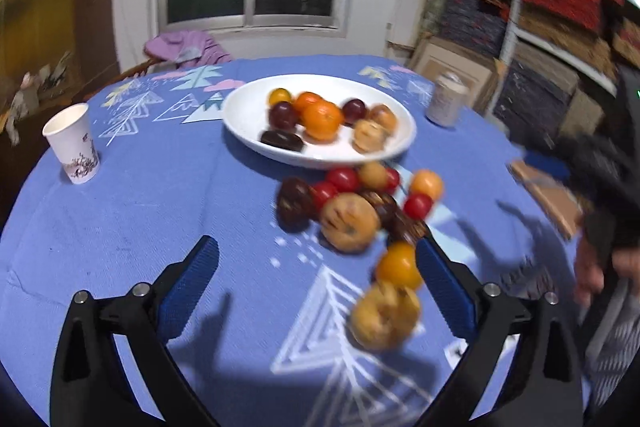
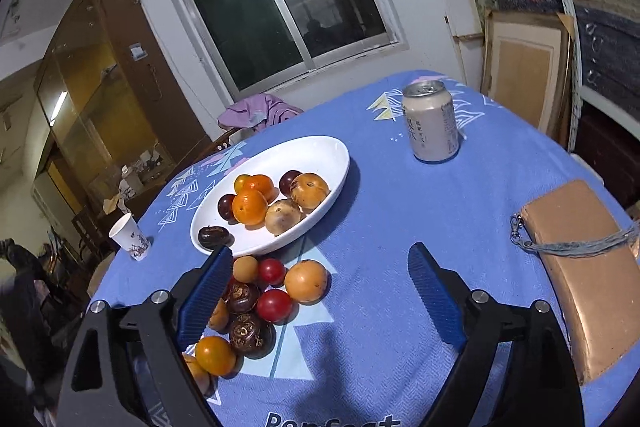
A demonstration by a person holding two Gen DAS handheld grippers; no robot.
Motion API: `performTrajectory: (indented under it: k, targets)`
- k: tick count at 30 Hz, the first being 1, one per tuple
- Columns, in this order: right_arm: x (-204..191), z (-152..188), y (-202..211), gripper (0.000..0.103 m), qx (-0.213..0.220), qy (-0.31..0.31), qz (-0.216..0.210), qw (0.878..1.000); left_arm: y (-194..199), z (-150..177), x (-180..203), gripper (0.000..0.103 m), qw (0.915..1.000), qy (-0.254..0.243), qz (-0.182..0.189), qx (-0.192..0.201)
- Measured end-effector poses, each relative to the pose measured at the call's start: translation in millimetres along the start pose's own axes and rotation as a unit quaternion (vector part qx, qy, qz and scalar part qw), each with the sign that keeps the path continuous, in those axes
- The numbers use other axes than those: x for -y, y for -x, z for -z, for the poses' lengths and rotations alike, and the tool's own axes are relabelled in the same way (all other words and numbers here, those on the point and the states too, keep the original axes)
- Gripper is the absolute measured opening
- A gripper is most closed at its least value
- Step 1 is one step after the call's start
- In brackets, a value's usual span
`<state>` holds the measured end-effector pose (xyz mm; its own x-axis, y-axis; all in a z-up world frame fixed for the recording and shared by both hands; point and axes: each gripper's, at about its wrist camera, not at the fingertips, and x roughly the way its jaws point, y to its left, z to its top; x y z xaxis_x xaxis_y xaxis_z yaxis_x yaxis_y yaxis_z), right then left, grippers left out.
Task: Organize fruits
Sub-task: 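Open left tool over the plate while right tool releases the brown-orange fruit there, then withdraw both tools and lower left tool toward a pale yellow-brown fruit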
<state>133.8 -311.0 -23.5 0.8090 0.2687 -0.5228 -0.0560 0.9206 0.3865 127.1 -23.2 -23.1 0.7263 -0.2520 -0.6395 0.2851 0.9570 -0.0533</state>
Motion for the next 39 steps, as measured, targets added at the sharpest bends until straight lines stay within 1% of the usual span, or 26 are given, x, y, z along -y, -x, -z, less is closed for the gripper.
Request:
performTrajectory:
  k: [1,4,6,7,9,12,15,18,20,21,22,24,26,28,33,37,39]
  targets:
    - [1,0,-1,0.09,-0.004,-0.004,-0.002,1.0,0,6,8,0.098,0.9998,-0.017,-0.005,-0.005]
    - [2,2,-2,0.09,-0.011,-0.01,-0.005,1.0,-13,22,32,0.098,0.996,-0.075,-0.023,-0.041]
    - [2,2,-2,0.09,-0.009,-0.011,-0.006,1.0,-21,25,38,0.098,0.9938,-0.092,-0.031,-0.055]
    - [2,2,-2,0.09,-0.009,-0.011,-0.006,1.0,-23,26,38,0.098,0.9934,-0.092,-0.035,-0.059]
    - [2,3,-2,0.09,-0.01,-0.013,-0.007,1.0,-24,25,29,0.098,0.9943,-0.077,-0.038,-0.063]
    - [3,3,-2,0.09,-0.011,-0.013,-0.007,1.0,-22,20,10,0.099,0.9966,-0.044,-0.029,-0.063]
    - [5,2,0,0.09,-0.01,-0.019,-0.009,1.0,-7,17,-14,0.099,0.9977,-0.012,-0.051,-0.042]
    - [6,1,1,0.09,-0.01,-0.024,-0.012,1.0,1,21,-46,0.099,0.9957,0.036,-0.076,-0.041]
    - [5,2,0,0.09,-0.012,-0.021,-0.012,1.0,2,25,-61,0.099,0.9943,0.063,-0.074,-0.046]
    - [4,2,-1,0.09,-0.013,-0.02,-0.012,1.0,2,25,-63,0.099,0.9943,0.068,-0.069,-0.045]
    - [4,3,-1,0.09,-0.013,-0.018,-0.011,1.0,3,25,-61,0.099,0.9948,0.065,-0.067,-0.042]
    - [3,3,-2,0.09,-0.016,-0.017,-0.01,1.0,4,25,-50,0.099,0.9963,0.036,-0.069,-0.037]
    - [3,3,-3,0.09,-0.017,-0.018,-0.01,1.0,-2,28,-36,0.099,0.9959,0.004,-0.078,-0.045]
    - [3,3,-3,0.09,-0.017,-0.019,-0.011,1.0,-7,29,-30,0.099,0.9951,-0.012,-0.082,-0.054]
    - [3,4,-3,0.09,-0.02,-0.018,-0.011,1.0,-4,28,-34,0.099,0.9968,0.004,-0.065,-0.045]
    - [3,4,-5,0.09,-0.025,-0.018,-0.01,0.999,-1,30,-30,0.099,0.9976,-0.003,-0.053,-0.045]
    - [3,4,-5,0.09,-0.026,-0.018,-0.01,0.999,1,32,-28,0.099,0.9975,-0.005,-0.054,-0.045]
